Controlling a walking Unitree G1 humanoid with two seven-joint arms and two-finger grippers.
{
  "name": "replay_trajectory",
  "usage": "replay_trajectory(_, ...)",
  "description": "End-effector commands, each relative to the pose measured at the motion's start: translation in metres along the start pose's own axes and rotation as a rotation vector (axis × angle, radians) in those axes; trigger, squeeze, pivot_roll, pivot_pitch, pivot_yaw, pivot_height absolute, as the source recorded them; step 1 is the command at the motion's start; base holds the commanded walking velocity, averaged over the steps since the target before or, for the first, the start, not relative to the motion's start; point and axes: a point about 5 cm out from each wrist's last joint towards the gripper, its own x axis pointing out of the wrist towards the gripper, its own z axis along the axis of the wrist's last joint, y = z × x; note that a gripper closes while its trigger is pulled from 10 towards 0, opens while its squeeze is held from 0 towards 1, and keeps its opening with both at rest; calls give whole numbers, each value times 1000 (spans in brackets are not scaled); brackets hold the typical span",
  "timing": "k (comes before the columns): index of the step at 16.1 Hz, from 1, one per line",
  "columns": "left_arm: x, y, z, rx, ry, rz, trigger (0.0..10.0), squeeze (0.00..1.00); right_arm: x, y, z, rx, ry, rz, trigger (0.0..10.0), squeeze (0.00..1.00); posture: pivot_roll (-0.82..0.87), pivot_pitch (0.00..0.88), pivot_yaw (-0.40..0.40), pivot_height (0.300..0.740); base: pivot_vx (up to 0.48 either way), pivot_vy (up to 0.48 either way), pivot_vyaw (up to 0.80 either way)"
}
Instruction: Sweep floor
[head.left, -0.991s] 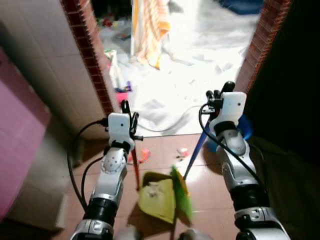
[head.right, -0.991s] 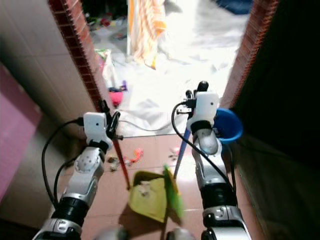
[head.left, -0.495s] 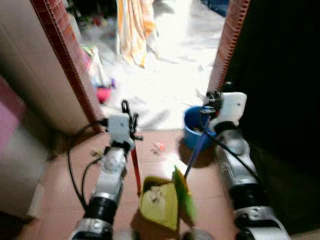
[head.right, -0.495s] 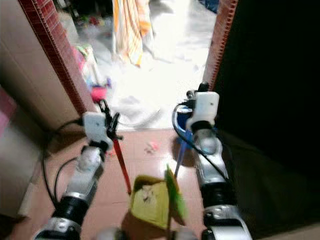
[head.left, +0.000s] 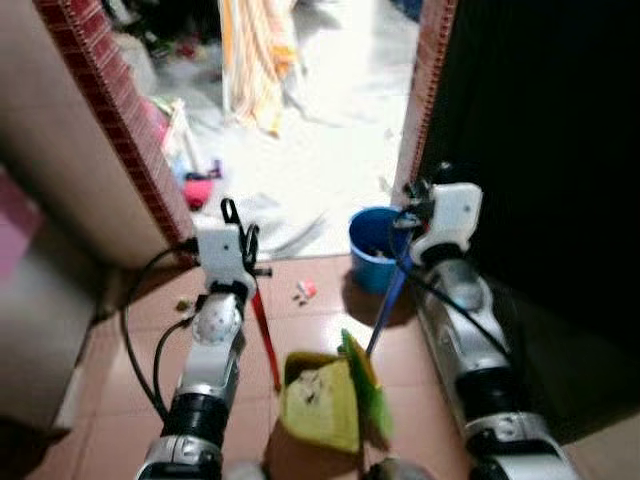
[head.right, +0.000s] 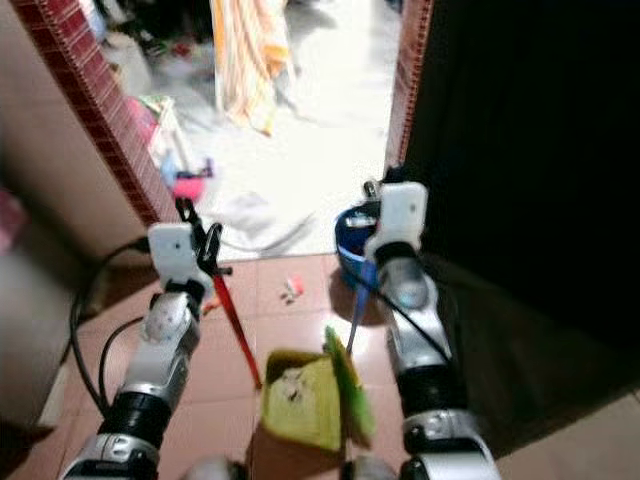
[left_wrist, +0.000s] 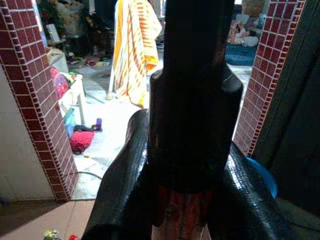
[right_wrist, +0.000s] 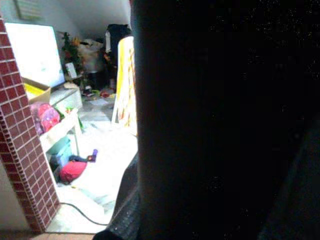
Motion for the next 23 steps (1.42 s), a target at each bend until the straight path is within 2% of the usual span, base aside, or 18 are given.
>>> replay_trajectory(1,7,8,17,-3,-70,36,10000,0,2,7,2,-5,-8,32,10000,0,-53,0,52,740,0,0,0)
replay_trajectory(4,9,15,21,-14,-76,75,10000,0,-2,11,-2,-14,2,51,10000,0,-55,0,50,740,0,0,0)
replay_trajectory(6,14,20,36,-29,-125,108,10000,0,-4,5,-2,-41,-1,37,10000,0,-55,0,48,740,0,0,0)
replay_trajectory(8,20,30,59,-44,-199,150,10000,0,-8,-7,-7,-85,17,17,10000,0,-52,0,44,740,0,0,0)
replay_trajectory(11,26,45,93,-49,-305,218,10000,0,-22,-13,-30,-91,122,48,10000,0,-51,0,42,740,0,0,0)
replay_trajectory(14,36,52,125,-60,-391,250,10000,0,-35,0,-55,-118,274,153,10000,0,-51,0,40,740,0,0,0)
replay_trajectory(18,44,44,146,-85,-447,226,10000,0,-39,9,-60,-133,304,218,10000,0,-55,0,39,740,0,0,0)
replay_trajectory(23,47,33,156,-119,-479,195,10000,0,-38,10,-57,-140,285,218,10000,0,-62,0,43,740,254,0,-251)
